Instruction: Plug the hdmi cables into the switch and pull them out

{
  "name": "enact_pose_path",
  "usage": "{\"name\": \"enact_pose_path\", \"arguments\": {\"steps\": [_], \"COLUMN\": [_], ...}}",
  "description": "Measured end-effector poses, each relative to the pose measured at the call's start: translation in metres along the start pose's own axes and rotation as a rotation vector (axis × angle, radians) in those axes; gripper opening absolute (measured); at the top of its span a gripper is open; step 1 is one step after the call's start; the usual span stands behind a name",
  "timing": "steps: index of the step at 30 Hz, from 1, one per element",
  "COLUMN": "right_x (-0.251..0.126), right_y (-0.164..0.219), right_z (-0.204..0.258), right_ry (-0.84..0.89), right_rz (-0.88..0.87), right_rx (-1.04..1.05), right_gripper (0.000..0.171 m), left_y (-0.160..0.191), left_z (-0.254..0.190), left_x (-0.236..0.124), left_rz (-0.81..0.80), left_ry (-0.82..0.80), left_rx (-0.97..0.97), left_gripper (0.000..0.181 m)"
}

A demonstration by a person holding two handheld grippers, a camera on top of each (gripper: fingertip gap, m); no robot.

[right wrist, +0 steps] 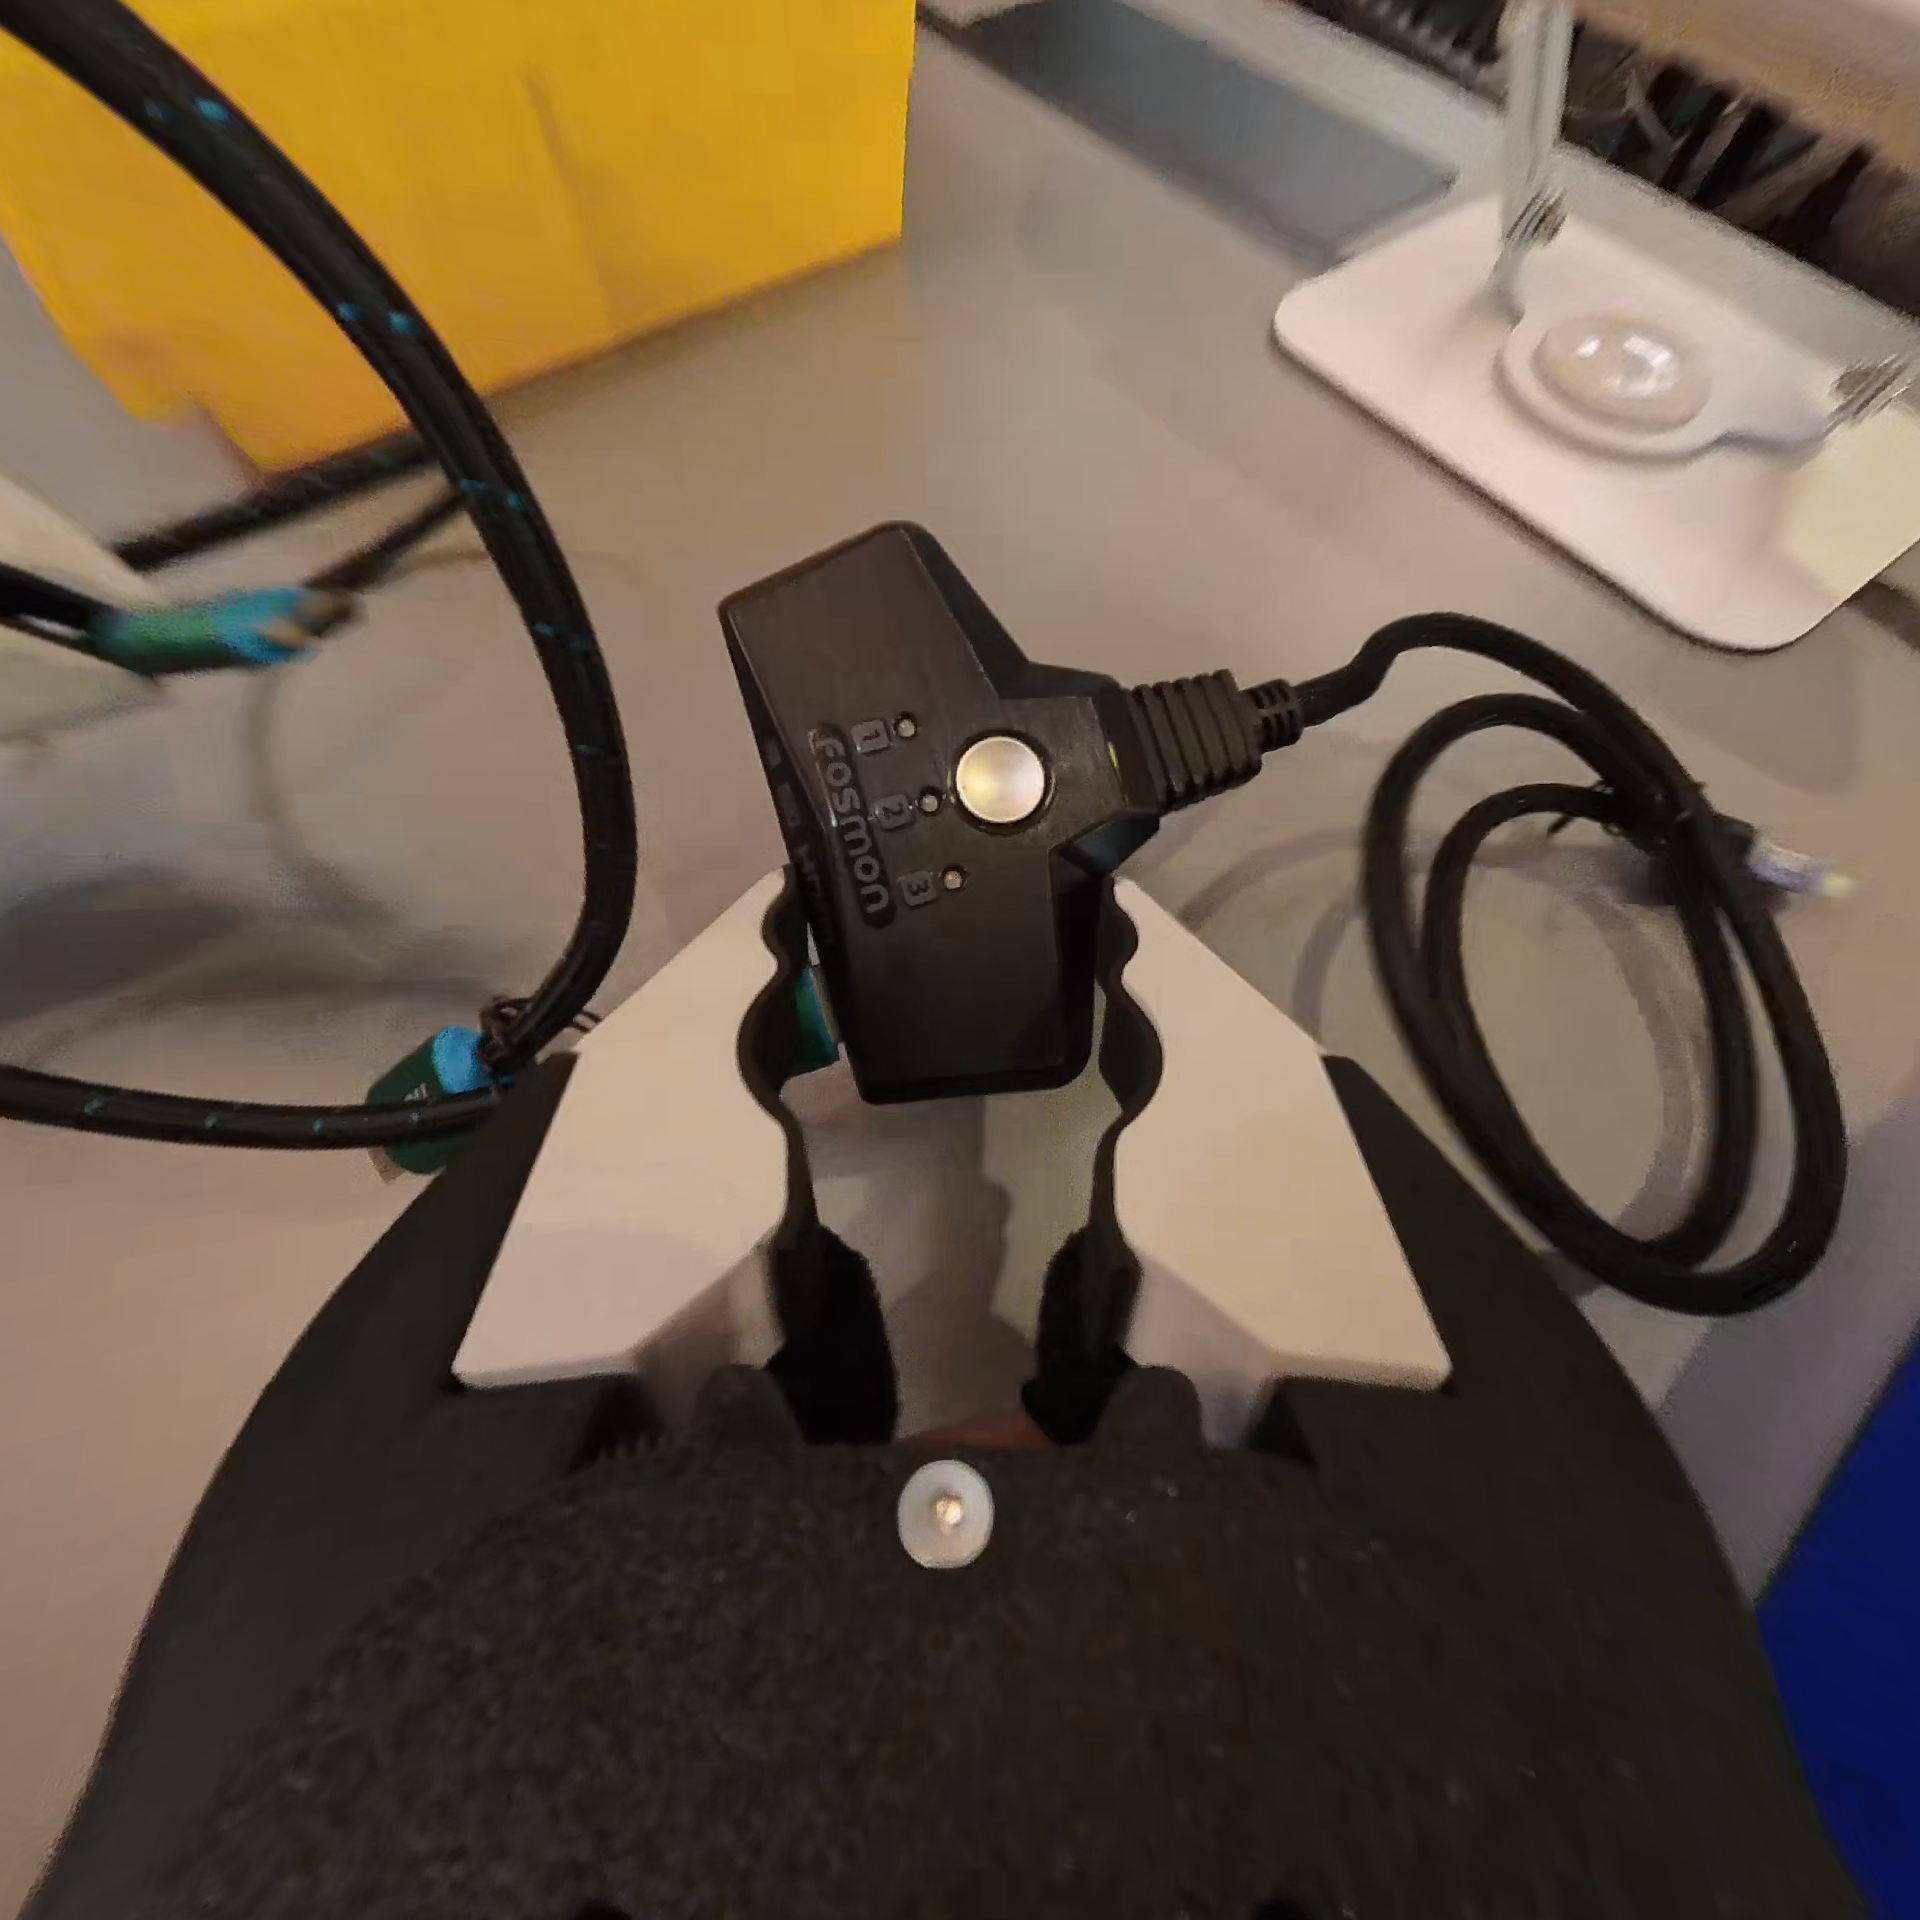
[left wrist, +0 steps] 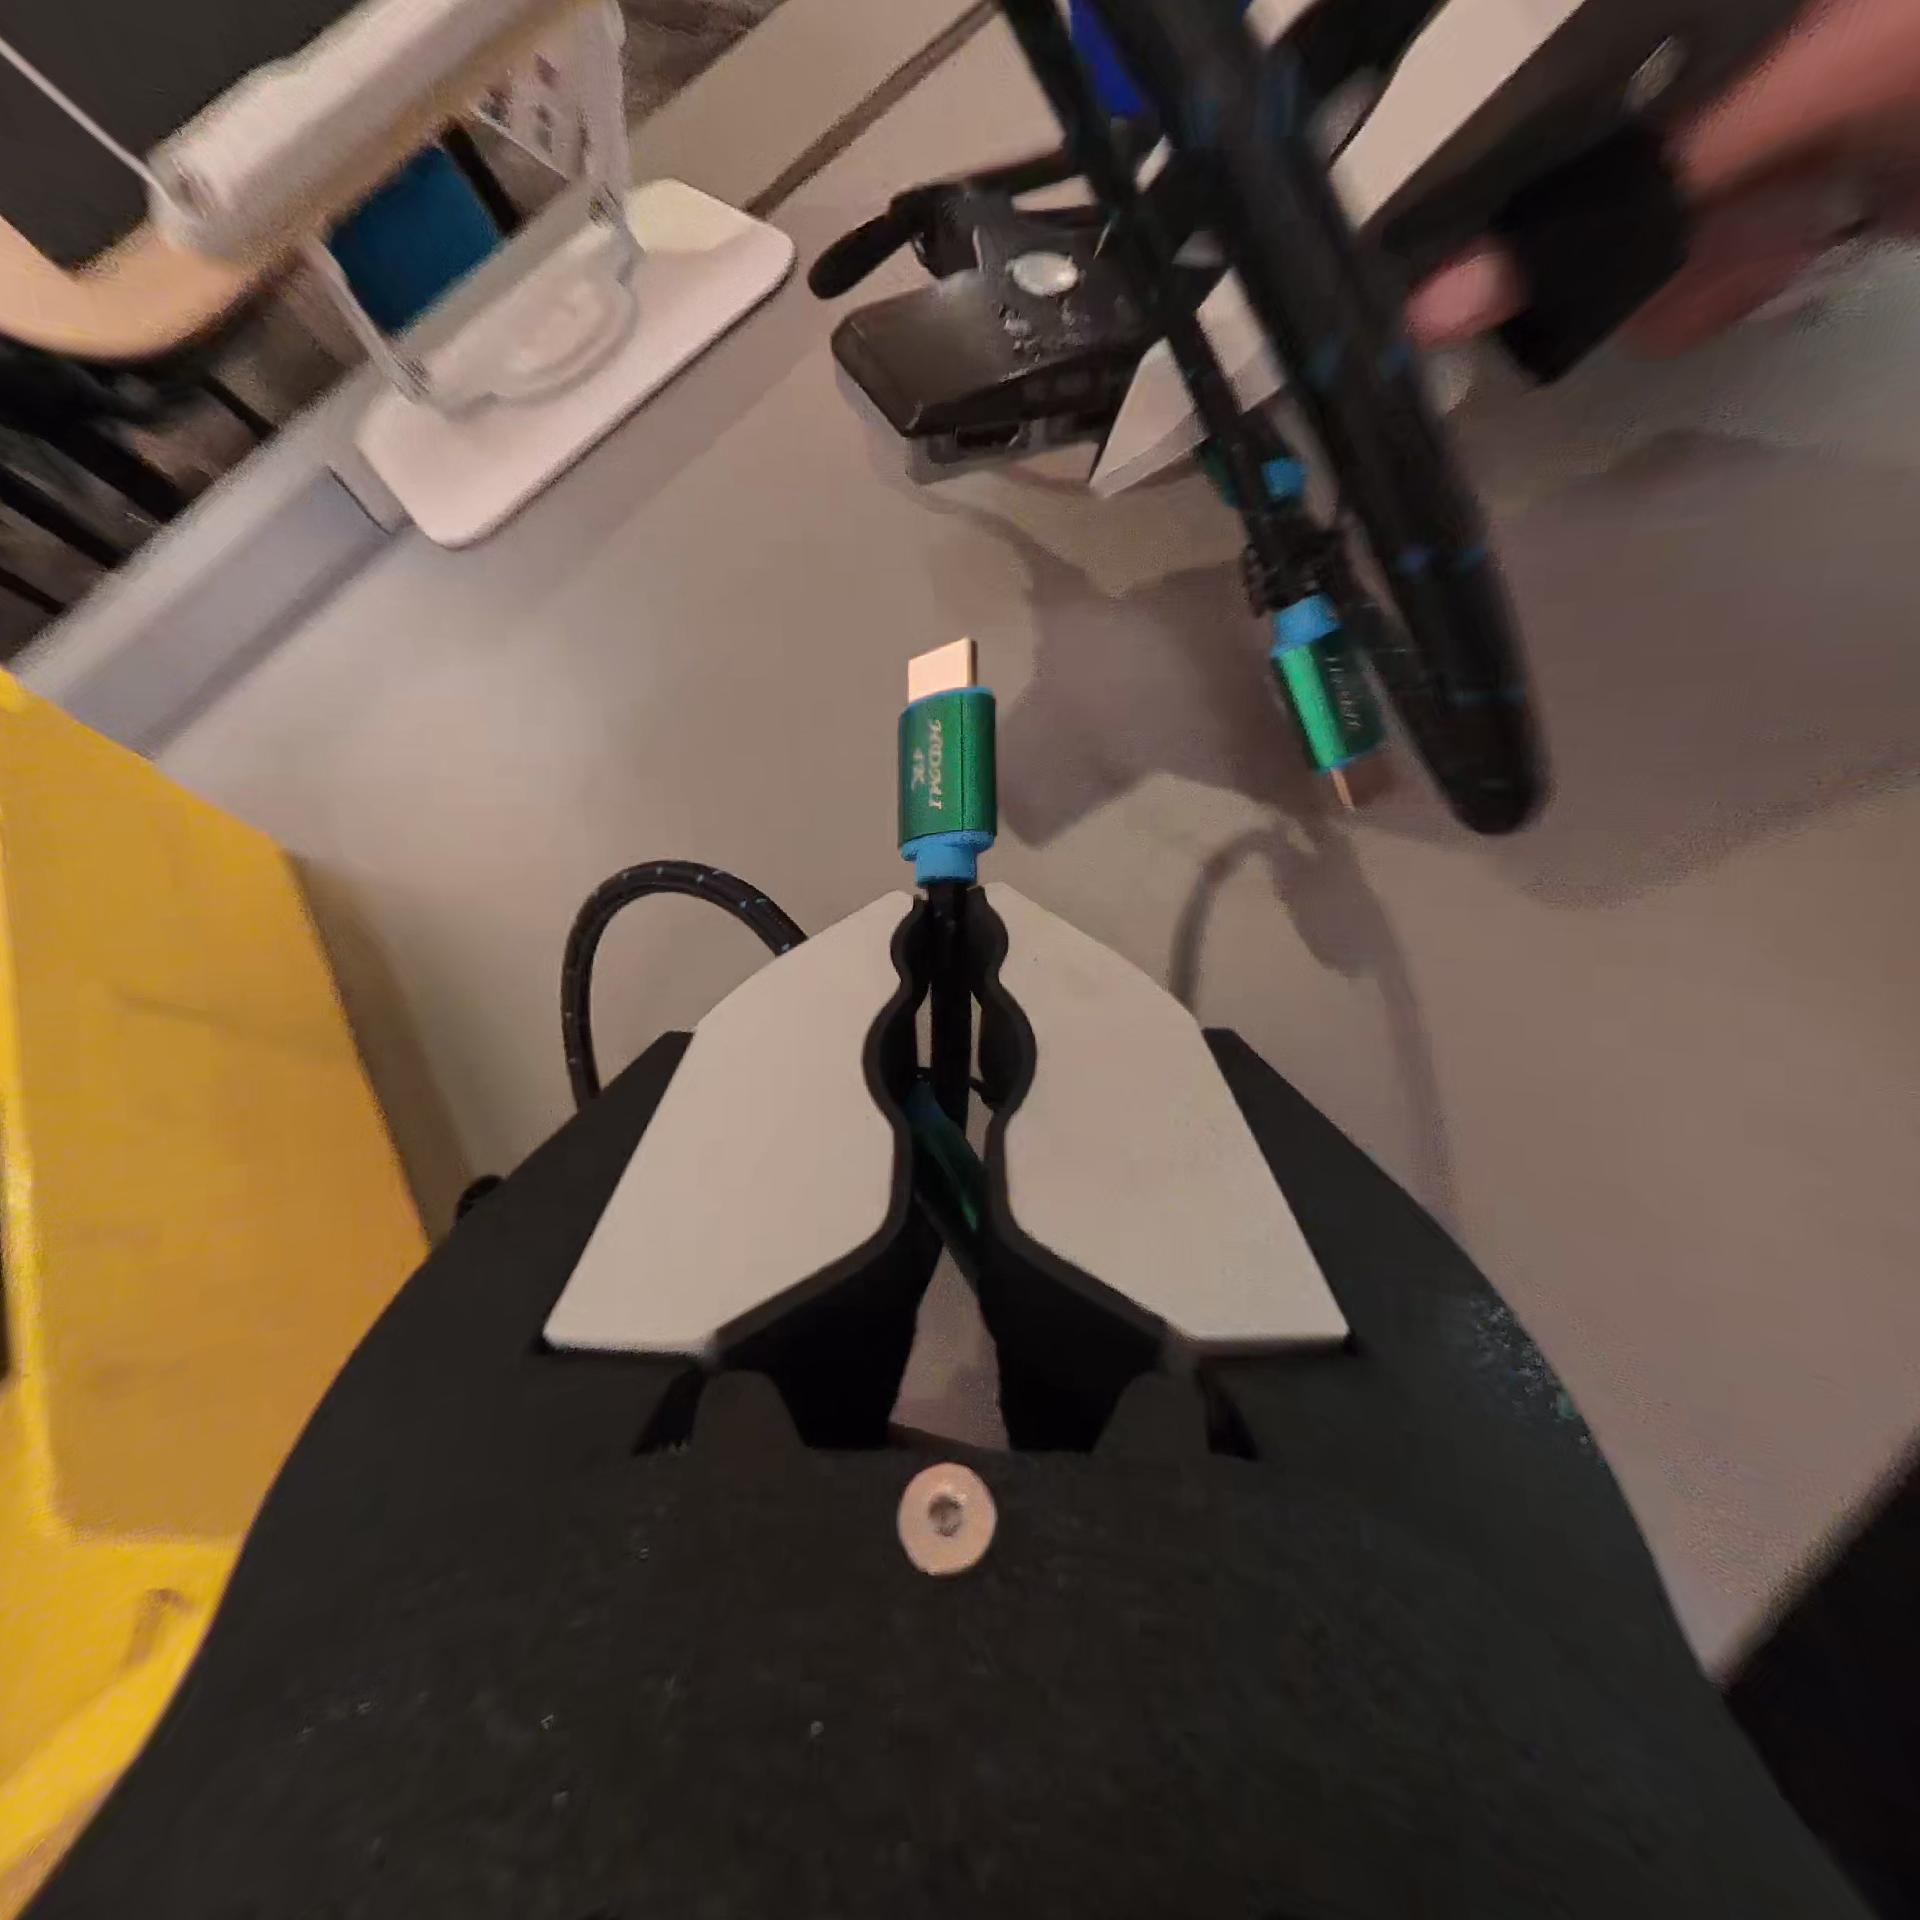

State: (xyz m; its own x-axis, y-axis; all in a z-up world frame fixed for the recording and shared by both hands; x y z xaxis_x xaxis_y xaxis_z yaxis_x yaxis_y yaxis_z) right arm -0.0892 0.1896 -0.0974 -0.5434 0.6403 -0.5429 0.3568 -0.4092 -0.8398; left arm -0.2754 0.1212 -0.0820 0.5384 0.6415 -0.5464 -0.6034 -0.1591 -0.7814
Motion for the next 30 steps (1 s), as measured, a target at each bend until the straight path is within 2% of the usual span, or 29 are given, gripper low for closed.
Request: {"name": "enact_pose_path", "arguments": {"steps": [4,7,12,30], "right_x": [-0.018,-0.019,-0.01,0.004], "right_y": [-0.009,-0.006,-0.002,0.004], "right_z": [0.021,0.034,0.046,0.062], "right_ry": [0.051,0.075,0.121,0.087], "right_rz": [-0.038,-0.024,0.011,0.04], "right_rx": [0.028,0.062,0.053,0.006], "right_gripper": [0.055,0.055,0.055,0.056], "left_y": [-0.009,-0.01,-0.013,0.012], "left_z": [-0.005,-0.015,-0.016,-0.021], "left_x": [0.012,0.014,0.013,0.029], "left_rz": [-0.006,-0.009,-0.013,0.108], "left_ry": [-0.234,-0.299,-0.326,-0.277], "left_rx": [0.302,0.412,0.422,0.482], "left_gripper": [0.006,0.006,0.006,0.006]}}
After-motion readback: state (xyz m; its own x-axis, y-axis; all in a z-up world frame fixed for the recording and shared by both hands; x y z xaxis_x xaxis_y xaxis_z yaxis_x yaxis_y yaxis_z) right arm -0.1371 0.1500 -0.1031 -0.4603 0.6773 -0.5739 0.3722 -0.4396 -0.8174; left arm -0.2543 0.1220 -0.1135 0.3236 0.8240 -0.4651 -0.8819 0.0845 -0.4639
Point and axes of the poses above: each gripper's, where its closed fingertips meet, x out along the fingers, y out of its underside, z = x × y across the jaws, the point moved 6 cm from there along -x, back along the fingers, and after that the axes turned 1 degree about x, right-handed, at the moved point
